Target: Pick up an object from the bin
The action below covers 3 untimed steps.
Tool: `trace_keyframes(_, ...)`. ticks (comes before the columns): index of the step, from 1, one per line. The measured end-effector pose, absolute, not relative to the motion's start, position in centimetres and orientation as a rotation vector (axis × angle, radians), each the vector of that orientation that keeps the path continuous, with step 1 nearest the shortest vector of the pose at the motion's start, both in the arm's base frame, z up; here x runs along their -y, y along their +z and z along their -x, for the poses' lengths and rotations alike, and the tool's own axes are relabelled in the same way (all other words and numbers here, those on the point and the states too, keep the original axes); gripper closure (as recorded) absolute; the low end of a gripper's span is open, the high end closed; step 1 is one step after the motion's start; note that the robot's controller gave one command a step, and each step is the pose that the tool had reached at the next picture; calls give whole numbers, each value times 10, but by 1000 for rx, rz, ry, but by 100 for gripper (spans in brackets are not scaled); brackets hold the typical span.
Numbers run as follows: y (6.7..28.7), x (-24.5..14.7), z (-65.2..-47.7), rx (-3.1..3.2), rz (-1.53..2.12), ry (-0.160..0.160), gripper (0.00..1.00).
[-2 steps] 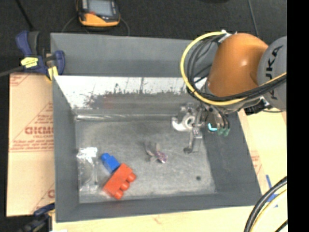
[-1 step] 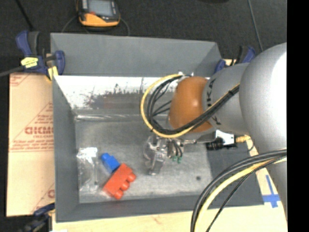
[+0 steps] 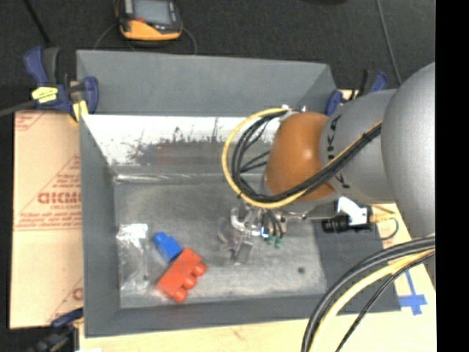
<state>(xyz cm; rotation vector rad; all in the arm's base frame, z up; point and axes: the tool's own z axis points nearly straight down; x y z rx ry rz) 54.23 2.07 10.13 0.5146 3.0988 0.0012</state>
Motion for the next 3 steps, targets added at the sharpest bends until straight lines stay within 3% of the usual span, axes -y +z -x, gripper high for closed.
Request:
trace_keyframes(1, 100, -29, -560, -3062, -679, 2, 0)
trace_keyframes(2, 70, -24, -543, -2917, -1162, 0, 0)
trace_keyframes(3, 70, -23, -543, -2918, -1156, 0, 0)
